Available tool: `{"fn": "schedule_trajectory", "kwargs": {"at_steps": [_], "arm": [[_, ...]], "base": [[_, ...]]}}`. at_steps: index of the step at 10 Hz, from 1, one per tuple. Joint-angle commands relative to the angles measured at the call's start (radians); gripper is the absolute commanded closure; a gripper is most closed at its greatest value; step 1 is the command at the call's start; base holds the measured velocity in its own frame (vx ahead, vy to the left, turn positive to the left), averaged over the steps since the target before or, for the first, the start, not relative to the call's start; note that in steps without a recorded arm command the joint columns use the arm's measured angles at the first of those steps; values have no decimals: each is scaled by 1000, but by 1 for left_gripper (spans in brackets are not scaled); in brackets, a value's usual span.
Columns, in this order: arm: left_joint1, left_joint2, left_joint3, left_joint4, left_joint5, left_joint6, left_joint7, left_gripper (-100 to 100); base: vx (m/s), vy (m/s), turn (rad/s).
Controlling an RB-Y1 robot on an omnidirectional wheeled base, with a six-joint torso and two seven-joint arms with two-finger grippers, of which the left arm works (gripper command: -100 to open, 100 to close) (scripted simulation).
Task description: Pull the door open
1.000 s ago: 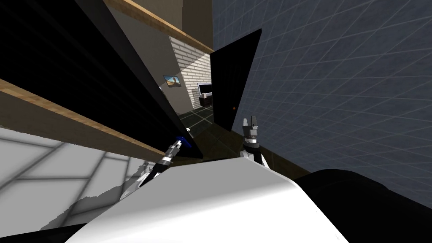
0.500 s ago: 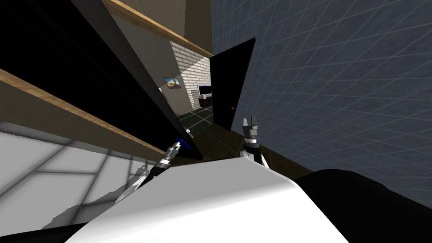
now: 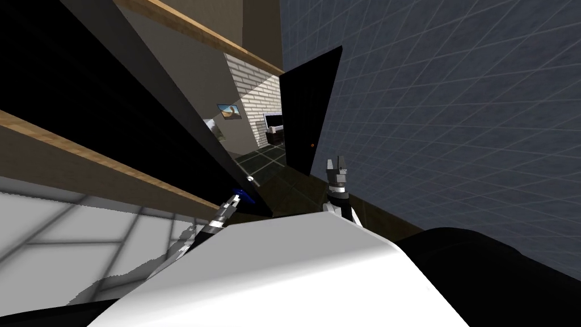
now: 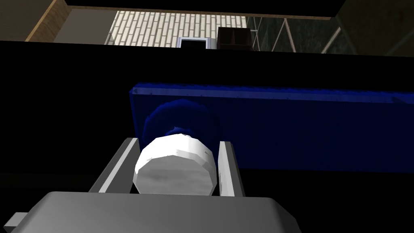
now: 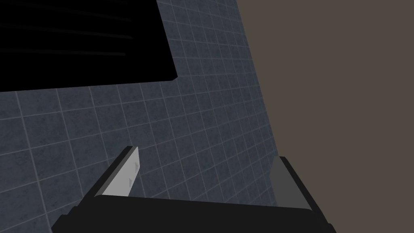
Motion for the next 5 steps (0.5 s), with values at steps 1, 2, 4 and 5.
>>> {"fn": "schedule_trajectory", "kwargs": {"at_steps": [1, 2, 4, 5], "arm": [[11, 4, -5, 19, -2, -29, 4, 100], [24, 10, -7, 43, -3, -71, 7, 100], [37, 16, -9, 69, -5, -116, 11, 100], [51, 22, -10, 95, -7, -156, 15, 100]], "base": [[22, -1, -4], [21, 2, -24], [23, 0, -20], [16, 4, -17]]}}
